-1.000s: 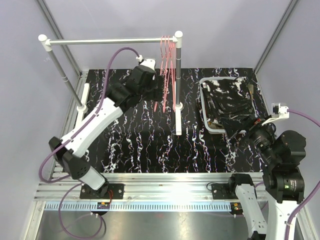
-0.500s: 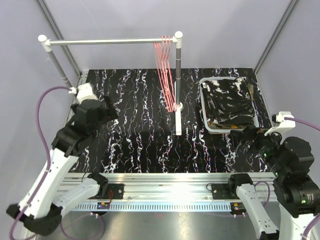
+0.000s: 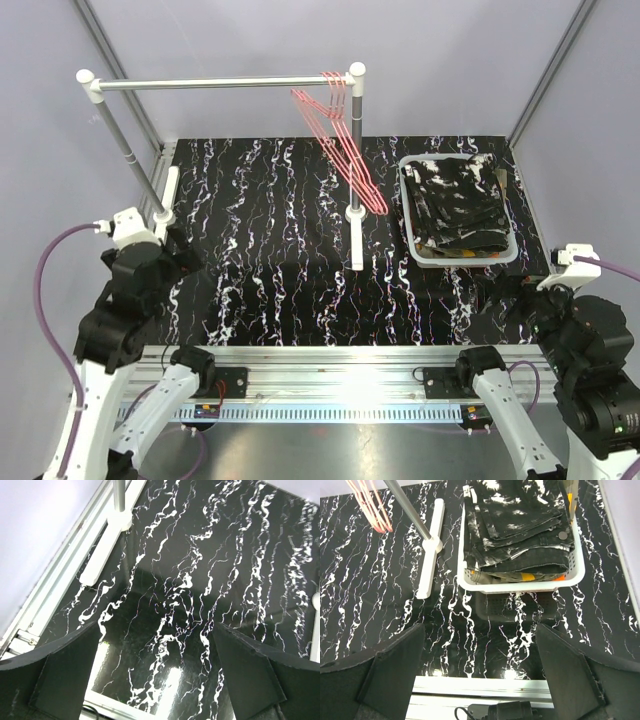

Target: Remove the trousers from the hanger

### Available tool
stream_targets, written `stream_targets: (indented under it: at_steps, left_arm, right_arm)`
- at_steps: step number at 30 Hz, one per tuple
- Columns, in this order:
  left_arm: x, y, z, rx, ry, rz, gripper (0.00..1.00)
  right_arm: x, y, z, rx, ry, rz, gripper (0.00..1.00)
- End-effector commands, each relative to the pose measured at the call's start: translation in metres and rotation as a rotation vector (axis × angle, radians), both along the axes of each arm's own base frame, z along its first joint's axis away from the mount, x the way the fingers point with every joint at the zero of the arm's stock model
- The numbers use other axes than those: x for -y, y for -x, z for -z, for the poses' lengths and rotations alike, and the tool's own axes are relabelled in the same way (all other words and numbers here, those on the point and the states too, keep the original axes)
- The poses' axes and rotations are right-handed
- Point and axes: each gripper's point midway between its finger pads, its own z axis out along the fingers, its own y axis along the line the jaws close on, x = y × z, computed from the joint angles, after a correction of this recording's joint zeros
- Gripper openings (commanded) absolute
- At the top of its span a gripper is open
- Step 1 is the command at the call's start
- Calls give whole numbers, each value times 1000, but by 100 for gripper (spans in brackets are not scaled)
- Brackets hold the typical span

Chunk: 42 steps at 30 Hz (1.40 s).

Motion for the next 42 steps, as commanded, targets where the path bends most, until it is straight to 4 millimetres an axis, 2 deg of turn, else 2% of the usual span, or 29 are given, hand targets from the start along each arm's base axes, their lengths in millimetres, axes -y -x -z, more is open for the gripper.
stream_targets:
  at_steps: [1, 11, 19, 24, 30, 42]
  left_arm:
    - [3, 16, -14, 35, -2, 71, 99]
    - [3, 54, -15, 23, -14, 168, 99]
    - [7, 66, -26, 111, -9, 228, 99]
    - [11, 68, -31, 161, 0, 260, 99]
    - [13, 61, -24, 139, 3, 258, 99]
    - [29, 48, -28, 179, 56, 299, 99]
  right_arm:
    - [8, 8, -10, 38, 25, 19, 100]
    - [15, 11, -11, 47, 32, 51, 99]
    - [16, 9, -10, 57, 51, 53, 99]
    - [15, 6, -9, 51, 51, 49, 99]
    - [2, 1, -6, 59, 20, -10, 99]
    - [3, -7, -3, 52, 27, -1, 99]
